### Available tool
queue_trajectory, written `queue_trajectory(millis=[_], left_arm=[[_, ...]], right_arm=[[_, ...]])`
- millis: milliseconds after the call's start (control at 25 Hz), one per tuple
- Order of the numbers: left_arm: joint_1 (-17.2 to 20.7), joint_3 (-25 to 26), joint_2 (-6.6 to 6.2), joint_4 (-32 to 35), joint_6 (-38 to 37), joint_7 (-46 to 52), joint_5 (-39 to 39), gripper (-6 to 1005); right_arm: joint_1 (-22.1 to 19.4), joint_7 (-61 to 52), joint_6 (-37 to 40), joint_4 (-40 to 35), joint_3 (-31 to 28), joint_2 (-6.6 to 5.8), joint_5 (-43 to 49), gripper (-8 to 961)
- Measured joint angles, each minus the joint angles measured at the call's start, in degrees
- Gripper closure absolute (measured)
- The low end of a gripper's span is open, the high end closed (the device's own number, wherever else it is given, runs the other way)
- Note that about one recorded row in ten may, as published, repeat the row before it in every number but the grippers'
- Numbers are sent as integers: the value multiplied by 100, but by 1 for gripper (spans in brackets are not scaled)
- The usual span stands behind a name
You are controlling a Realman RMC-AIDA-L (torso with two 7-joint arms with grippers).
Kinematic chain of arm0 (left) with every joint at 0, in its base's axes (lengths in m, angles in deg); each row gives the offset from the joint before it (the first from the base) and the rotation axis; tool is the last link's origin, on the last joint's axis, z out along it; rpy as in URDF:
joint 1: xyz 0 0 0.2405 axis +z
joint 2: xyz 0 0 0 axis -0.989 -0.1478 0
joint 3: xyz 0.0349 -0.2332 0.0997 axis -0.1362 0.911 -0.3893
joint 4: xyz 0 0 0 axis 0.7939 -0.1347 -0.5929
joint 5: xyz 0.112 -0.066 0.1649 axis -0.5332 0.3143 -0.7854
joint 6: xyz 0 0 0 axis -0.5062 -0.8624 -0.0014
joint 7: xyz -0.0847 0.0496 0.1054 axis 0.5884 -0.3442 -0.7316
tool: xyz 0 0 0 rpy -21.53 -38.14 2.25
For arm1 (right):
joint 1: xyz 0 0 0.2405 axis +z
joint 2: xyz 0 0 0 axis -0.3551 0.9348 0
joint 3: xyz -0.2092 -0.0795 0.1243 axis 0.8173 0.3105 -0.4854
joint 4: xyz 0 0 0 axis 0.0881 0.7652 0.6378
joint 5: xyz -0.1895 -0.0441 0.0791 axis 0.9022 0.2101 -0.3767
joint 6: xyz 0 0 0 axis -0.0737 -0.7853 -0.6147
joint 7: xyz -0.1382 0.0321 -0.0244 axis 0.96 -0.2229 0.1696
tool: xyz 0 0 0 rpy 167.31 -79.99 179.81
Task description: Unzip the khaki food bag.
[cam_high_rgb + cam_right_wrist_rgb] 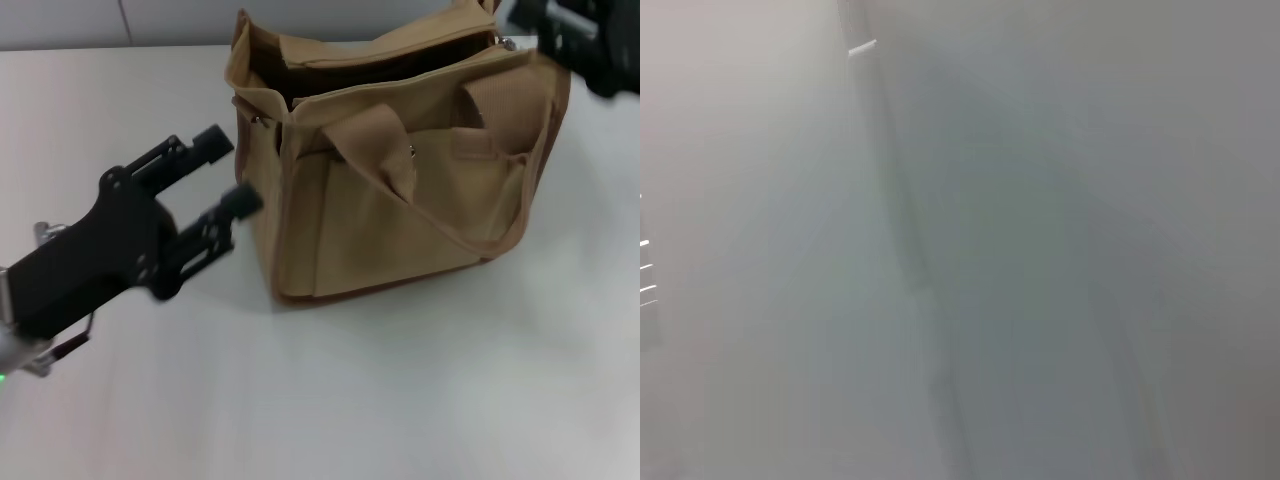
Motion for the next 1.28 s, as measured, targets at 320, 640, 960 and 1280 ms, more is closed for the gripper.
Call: queue_trajectory(millis=[320,640,960,1280], left_arm=[[198,-1789,-606,1382,-277,1022,-29,352],[97,-1805,-801,1478,99,1454,-715,189],[109,-1814,-812,1491,277,1534,-741,189],[119,-1819,-795,1496,284,1537,-741,189]], right_arm=[[-993,72,956,-624,1952,29,216,322],[-1203,648,1087,-321,2882,41,309,180],[-1172,791,1041,-173,2905,42,311,151],[-1125,794,995,-158,2910,41,311,151]])
